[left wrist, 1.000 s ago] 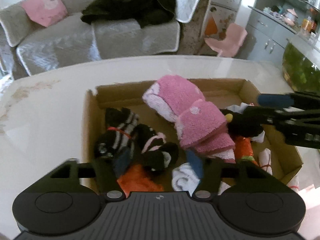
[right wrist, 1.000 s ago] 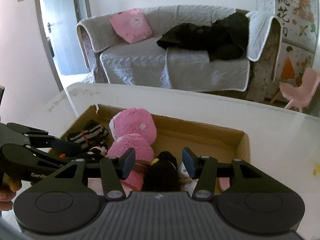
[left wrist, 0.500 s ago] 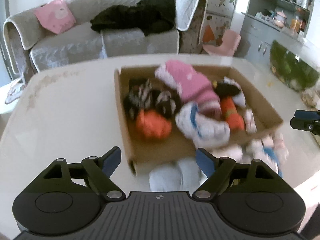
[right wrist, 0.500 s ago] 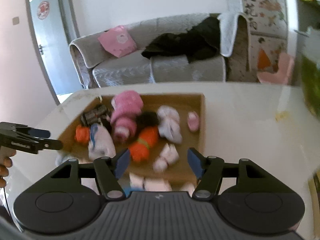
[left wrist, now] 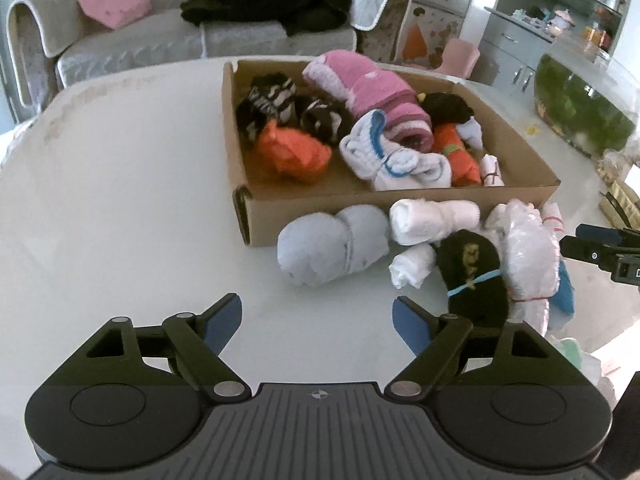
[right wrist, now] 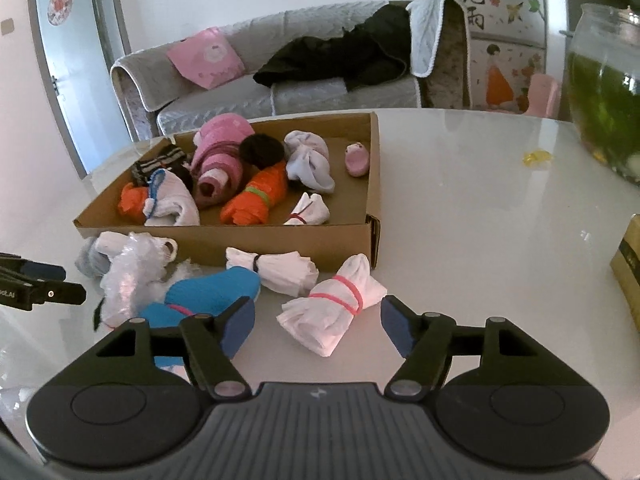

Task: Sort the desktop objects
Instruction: 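Move left tool to grey sock ball while right tool approaches white pink-banded sock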

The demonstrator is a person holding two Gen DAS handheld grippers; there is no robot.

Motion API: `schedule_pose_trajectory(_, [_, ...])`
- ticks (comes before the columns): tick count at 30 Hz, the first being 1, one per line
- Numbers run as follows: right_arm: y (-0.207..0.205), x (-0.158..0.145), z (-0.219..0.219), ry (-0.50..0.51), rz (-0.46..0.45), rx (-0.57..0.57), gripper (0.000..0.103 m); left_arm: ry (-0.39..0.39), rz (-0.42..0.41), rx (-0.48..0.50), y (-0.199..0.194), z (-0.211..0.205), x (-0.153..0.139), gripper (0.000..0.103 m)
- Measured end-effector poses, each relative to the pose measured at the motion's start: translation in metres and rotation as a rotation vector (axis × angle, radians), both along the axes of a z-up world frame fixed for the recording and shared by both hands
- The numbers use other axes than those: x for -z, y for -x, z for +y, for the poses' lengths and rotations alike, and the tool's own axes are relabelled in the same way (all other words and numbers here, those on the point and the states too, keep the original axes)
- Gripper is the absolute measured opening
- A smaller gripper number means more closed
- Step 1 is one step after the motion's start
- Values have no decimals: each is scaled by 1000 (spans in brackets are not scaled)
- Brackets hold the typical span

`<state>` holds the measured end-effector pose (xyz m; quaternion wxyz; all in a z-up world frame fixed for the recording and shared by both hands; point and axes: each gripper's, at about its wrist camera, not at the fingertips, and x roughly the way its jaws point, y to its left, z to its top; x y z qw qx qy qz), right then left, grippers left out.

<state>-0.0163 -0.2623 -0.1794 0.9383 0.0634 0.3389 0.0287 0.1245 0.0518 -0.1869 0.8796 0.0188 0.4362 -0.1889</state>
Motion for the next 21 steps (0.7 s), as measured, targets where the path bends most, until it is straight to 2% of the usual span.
schedule_pose_trajectory(6, [-1,11,-1,11,3,2,69,32,-2,-27,-7,6,4,91])
schedule_pose_trajectory(15, [3,21,-2,30,-3,-2,74,32,-23,-59,-13,-5,8,102])
schedule_pose_trajectory(21, [0,21,0,51,-16,-14,76,30,-28,-110,-18,-8,8,102])
